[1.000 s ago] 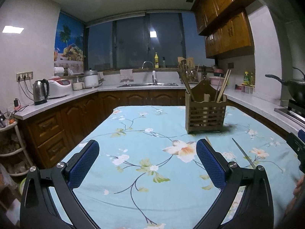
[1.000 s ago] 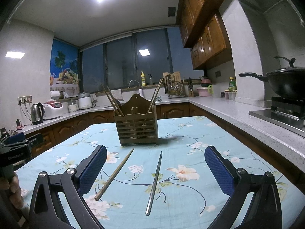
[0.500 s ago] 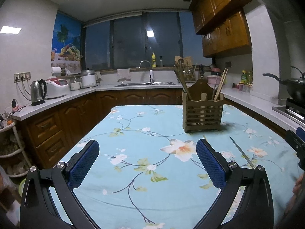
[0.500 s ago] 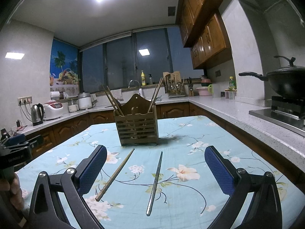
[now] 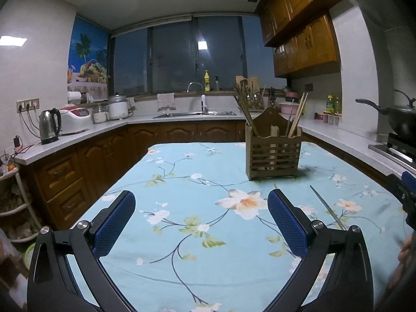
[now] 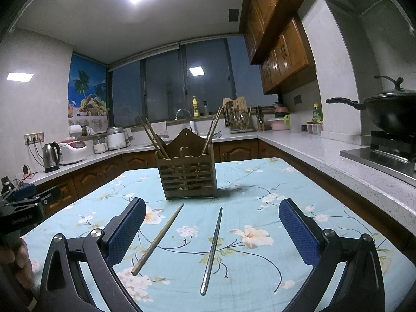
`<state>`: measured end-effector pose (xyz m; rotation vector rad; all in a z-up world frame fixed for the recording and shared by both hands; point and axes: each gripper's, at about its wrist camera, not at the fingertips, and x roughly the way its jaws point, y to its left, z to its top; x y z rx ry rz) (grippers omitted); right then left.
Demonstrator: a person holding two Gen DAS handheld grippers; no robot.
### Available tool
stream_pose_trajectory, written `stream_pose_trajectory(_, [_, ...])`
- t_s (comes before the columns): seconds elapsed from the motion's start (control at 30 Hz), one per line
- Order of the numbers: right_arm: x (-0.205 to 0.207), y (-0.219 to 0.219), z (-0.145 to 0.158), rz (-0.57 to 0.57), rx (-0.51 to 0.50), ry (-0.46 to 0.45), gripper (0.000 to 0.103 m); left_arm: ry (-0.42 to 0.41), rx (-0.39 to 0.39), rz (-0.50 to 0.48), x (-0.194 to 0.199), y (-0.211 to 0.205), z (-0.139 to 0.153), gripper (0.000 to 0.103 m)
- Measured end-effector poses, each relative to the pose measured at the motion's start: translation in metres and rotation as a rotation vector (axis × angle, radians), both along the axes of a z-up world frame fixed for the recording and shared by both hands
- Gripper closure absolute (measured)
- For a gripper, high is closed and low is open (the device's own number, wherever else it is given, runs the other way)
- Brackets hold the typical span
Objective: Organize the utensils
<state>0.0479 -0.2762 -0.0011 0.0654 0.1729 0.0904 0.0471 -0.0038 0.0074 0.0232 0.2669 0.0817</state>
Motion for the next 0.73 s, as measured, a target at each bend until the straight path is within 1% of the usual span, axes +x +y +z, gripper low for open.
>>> stream_pose_trajectory(0.23, [0.003,0.002,0.002,-0.005,-0.003,0.015,0.0,0.008,-0.005,-0.003,0.003,0.0,-0.001,0.0])
stream_pose_trajectory(0.5, [0.011,0.004,0.005,-0.017,-0.001,0.043,0.0,0.032,-0.03,-0.017,0.012,0.003,-0.002,0.0])
stream_pose_trajectory(0.67, [0.014,0.008,0.007,-0.024,0.006,0.06,0.0,0.024,-0.042,-0.018,0.014,0.002,0.0,0.0])
stream_pose_trajectory(0.73, [0.015,0.008,0.007,-0.021,0.007,0.06,0.0,0.033,-0.044,-0.027,0.017,0.001,0.0,0.0])
